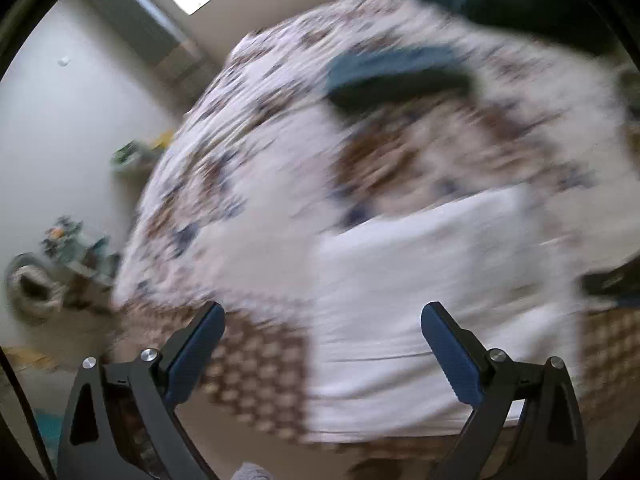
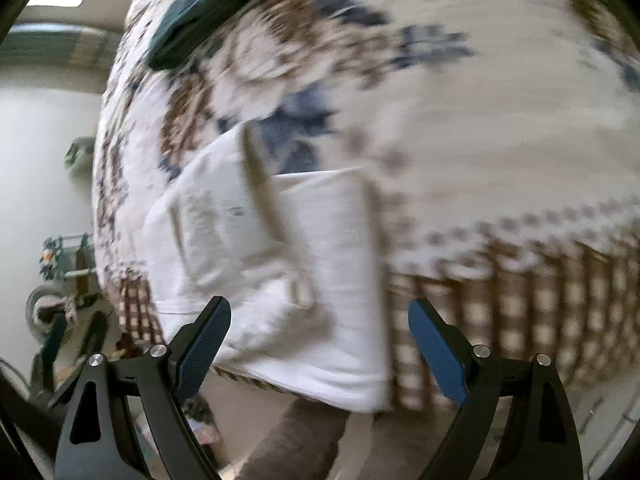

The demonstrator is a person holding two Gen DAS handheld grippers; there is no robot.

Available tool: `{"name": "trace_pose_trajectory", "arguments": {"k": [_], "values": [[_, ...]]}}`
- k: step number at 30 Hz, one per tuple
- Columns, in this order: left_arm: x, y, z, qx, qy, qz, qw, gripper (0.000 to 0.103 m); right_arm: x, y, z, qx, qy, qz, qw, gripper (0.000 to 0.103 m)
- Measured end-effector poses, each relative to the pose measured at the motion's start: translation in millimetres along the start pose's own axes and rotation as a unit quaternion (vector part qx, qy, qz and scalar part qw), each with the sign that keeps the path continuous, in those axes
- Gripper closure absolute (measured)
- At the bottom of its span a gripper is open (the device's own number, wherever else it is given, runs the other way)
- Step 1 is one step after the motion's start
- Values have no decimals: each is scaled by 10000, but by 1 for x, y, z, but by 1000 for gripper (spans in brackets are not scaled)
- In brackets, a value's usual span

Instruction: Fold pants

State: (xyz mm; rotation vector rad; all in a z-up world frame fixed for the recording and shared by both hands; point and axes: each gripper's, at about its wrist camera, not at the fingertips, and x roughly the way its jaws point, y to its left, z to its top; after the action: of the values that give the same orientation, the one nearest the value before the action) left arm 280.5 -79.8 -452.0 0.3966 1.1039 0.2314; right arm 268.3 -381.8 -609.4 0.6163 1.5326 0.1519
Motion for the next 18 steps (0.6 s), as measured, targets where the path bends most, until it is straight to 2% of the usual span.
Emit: {"name": "trace_pose_trajectory", "arguments": {"k": [2,4,7,8,9,10,13,15,18], "values": [[34,23,-6,-160,417,219,9988,3,22,21,11,-79,100,79,9999,10],[56,39,-11,-318,664,379,9966,3,49,28,21,-152,301,183,9993,10],[72,55,-18,-609,882,360,9936,3,98,39,24,-293,693,-282,9968,13],[74,57,-20,-651,934,344,9929,3,99,40,25,-277,620,-327,9972,19],[75,58,-22,-689,961,335,9924,3,95,42,23,-298,507,-401,9975,51],[76,58,-24,-734,976,319,9920,3,89,46,20,-431,420,-489,9970,67],[75,59,-24,-840,1003,218,9912,3,58,57,-3,-798,75,-510,9955,83],[75,64,-22,-947,1043,38,9900,3,36,59,-16,-803,-57,-445,9958,84],[73,72,-14,-1138,1015,-281,9879,3,-12,39,-33,-385,-279,-271,9985,85]]}}
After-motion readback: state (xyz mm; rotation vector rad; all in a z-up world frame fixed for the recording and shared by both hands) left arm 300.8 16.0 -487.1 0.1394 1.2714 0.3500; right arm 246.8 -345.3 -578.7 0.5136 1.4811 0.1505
